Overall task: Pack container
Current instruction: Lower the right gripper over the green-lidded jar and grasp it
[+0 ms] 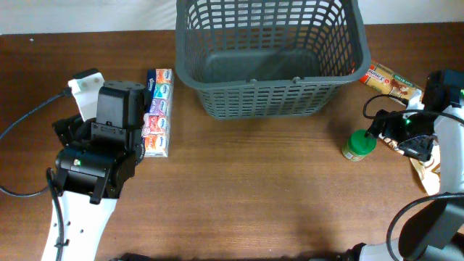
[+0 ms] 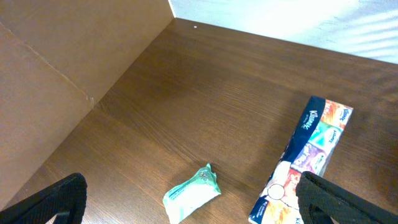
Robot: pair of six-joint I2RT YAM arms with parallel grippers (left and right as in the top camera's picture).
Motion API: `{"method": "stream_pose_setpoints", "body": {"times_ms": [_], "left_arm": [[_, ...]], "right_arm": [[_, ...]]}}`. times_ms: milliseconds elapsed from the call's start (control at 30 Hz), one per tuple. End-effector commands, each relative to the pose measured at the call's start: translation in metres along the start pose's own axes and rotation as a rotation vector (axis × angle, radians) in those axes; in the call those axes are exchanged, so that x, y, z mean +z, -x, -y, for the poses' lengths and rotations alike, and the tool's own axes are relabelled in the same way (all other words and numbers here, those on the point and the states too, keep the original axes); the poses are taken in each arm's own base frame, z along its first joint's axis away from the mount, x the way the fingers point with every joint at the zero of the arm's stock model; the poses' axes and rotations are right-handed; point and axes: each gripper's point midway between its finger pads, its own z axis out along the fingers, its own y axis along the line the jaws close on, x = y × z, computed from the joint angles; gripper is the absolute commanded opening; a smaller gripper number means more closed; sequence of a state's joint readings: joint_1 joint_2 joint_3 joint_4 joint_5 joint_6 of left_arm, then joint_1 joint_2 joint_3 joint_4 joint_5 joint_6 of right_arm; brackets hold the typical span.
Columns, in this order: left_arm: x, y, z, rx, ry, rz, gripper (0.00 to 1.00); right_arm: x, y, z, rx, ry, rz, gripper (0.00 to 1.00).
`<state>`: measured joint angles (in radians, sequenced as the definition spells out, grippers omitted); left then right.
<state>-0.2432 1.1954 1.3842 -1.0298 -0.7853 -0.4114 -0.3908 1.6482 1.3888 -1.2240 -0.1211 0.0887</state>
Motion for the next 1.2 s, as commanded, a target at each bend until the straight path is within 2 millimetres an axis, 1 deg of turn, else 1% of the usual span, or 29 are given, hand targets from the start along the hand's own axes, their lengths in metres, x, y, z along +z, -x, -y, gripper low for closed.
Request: {"method": "stream_pose_setpoints", "body": {"times_ms": [0, 100, 233, 267, 367, 467, 633, 767, 1167], "left_arm": [[-0.001, 0.004, -0.002, -0.019, 0.006, 0.006, 1.00], [-0.001, 0.004, -0.002, -0.019, 0.006, 0.006, 0.99], [-0.001, 0.004, -0.002, -0.019, 0.006, 0.006, 1.00], [-0.001, 0.004, -0.002, -0.019, 0.006, 0.006, 1.00], [-0.001, 0.004, -0.002, -0.019, 0.006, 0.006, 1.00], [-0.001, 0.004, -0.002, -0.019, 0.006, 0.006, 1.00], [-0.001, 0.004, -0.002, -0.019, 0.006, 0.006, 1.00], [-0.001, 0.004, -0.002, -0.019, 0.006, 0.006, 1.00], [-0.001, 0.004, -0.002, -0.019, 0.006, 0.006, 1.00]], "right_arm": [[-0.003, 0.002, -0.008, -0.060, 0.006, 0.032, 0.99], [-0.002, 0.008, -0.019, -0.096, 0.009, 0.058, 0.99], [0.001, 0.013, -0.039, -0.181, 0.018, 0.087, 0.99], [0.002, 0.013, -0.041, -0.196, 0.002, 0.088, 0.99], [0.010, 0.013, -0.036, -0.215, -0.091, 0.073, 0.99], [0.019, 0.012, -0.038, -0.224, -0.103, 0.046, 0.99], [0.035, 0.012, -0.035, -0.216, -0.119, 0.001, 0.99], [0.044, 0.013, -0.029, -0.208, -0.148, -0.020, 0.99], [0.047, 0.010, -0.028, -0.207, -0.150, -0.034, 0.99]]}}
